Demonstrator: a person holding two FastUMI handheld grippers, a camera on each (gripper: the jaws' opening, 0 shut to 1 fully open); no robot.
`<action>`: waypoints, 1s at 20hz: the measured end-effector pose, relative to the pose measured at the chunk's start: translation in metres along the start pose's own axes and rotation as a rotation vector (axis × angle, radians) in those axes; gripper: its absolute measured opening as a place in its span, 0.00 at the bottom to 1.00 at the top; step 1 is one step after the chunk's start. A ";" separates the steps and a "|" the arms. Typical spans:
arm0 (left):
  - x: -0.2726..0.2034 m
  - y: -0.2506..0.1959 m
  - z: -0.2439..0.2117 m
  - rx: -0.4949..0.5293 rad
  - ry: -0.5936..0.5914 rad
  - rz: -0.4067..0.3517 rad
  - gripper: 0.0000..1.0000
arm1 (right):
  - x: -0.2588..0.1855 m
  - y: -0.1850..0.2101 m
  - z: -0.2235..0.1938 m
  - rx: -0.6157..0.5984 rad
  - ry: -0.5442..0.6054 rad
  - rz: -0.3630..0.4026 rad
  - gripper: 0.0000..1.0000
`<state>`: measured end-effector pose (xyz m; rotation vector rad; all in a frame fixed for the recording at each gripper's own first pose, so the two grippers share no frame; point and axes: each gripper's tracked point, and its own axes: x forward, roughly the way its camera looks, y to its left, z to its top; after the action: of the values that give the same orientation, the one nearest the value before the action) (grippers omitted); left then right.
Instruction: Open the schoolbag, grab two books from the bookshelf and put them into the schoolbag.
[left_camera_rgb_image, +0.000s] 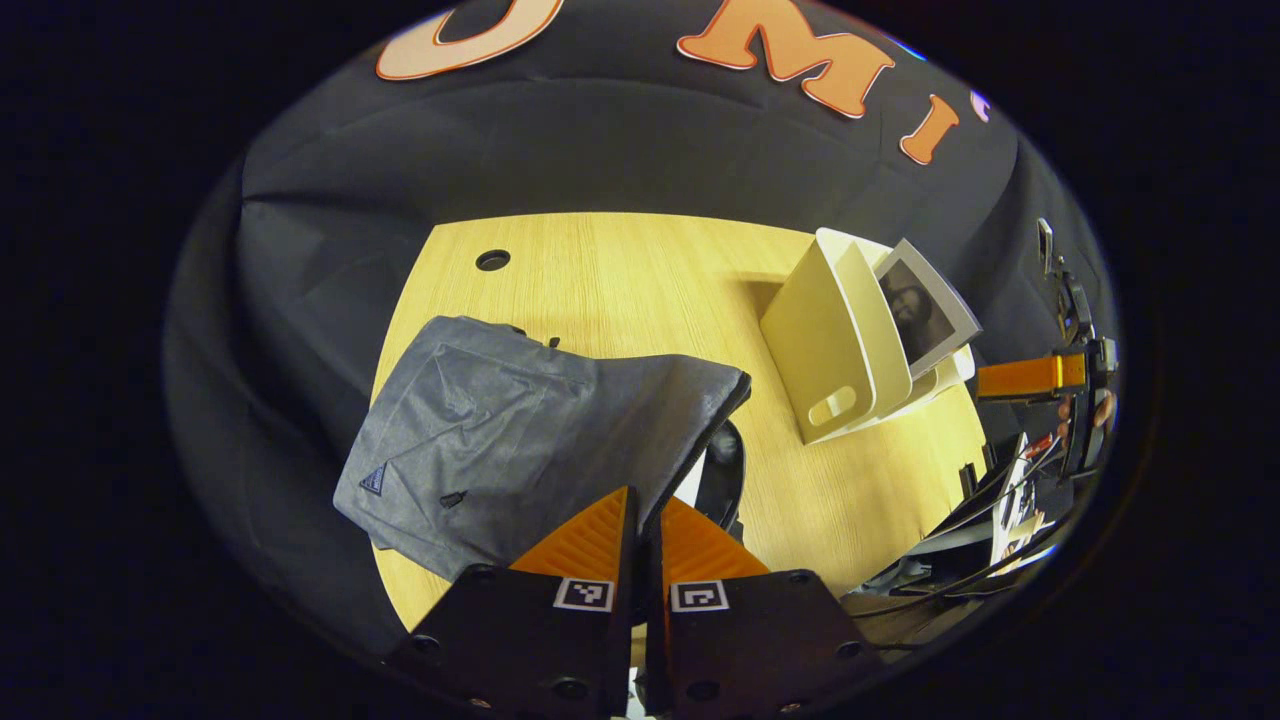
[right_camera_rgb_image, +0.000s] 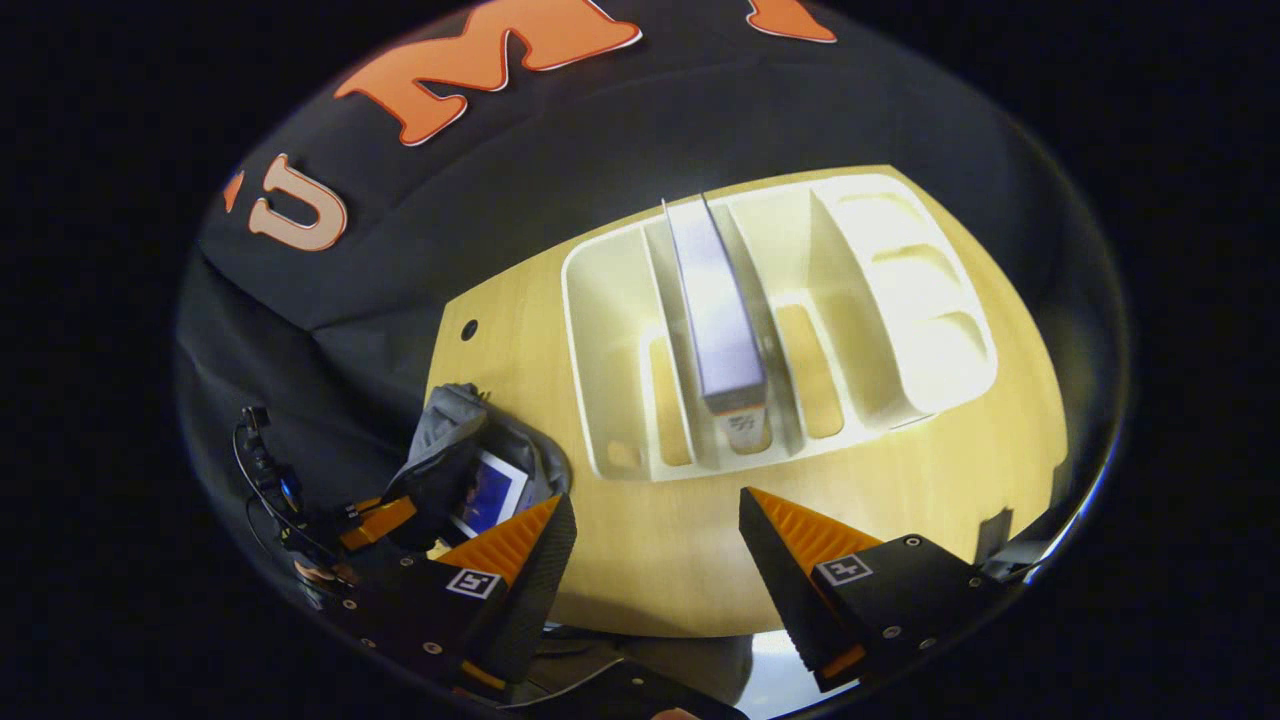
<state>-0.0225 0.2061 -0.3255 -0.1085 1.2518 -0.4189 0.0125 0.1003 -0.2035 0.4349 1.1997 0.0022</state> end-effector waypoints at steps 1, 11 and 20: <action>0.001 0.001 -0.001 -0.005 0.002 0.001 0.07 | -0.006 -0.001 0.011 -0.025 0.003 0.000 0.98; 0.013 0.002 -0.015 -0.122 0.045 0.024 0.07 | 0.026 -0.029 0.099 -0.088 0.041 -0.072 0.98; 0.022 0.003 -0.014 -0.173 0.076 0.083 0.07 | 0.091 -0.043 0.113 -0.049 0.140 -0.060 0.89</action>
<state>-0.0294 0.2027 -0.3503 -0.1885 1.3618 -0.2445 0.1391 0.0454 -0.2668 0.3601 1.3475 0.0101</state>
